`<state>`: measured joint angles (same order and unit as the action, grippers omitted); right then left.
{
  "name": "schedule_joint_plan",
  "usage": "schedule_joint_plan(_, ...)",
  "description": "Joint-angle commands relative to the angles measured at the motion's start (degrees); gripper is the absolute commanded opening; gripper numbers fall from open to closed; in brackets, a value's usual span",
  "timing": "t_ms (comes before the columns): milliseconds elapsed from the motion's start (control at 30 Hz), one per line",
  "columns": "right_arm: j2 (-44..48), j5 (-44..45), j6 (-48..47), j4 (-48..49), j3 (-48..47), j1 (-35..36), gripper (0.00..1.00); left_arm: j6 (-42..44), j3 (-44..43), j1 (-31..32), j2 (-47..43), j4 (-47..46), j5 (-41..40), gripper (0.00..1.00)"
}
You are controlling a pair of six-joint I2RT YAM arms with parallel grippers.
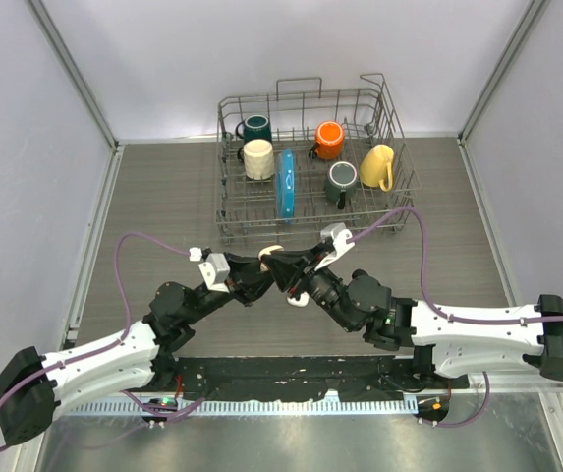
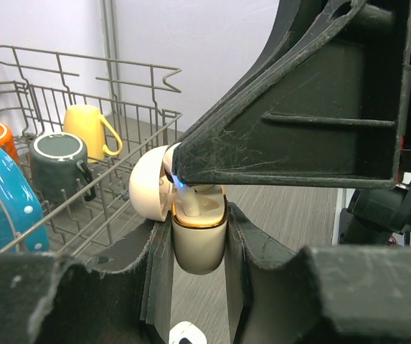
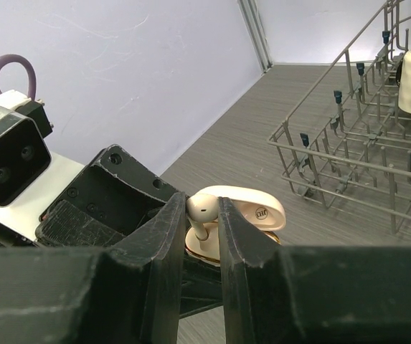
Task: Insert the wireless bluetooth earbuds into the charging case
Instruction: Place the earbud in the charging case.
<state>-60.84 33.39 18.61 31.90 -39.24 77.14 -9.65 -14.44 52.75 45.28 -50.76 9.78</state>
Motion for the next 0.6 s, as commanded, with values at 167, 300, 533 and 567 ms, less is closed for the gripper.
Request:
schedule_joint_plan(167, 1.4, -1.3, 0.3, -5.3, -0.8, 0.1, 0.01, -0.7, -0.3, -0.1, -0.9, -10.2, -4.2, 0.00)
schedule_joint_plan(300, 1.8, -1.2, 0.4, -6.9, -0.5, 0.1, 0.01, -0.4, -0.2, 0.0, -1.6, -10.2, -4.9, 0.00)
schedule_joint_plan(533, 1.9, -0.1, -0.2, -9.3, -1.7, 0.0, 0.04, -0.5, 0.0, -0.1, -1.9, -10.0, -5.1, 0.00)
schedule_joint_plan(567, 1.6, 0.0, -0.5, -9.7, -2.3, 0.0, 0.05, -0.5, 0.0, 0.0, -1.9, -10.0, -5.2, 0.00)
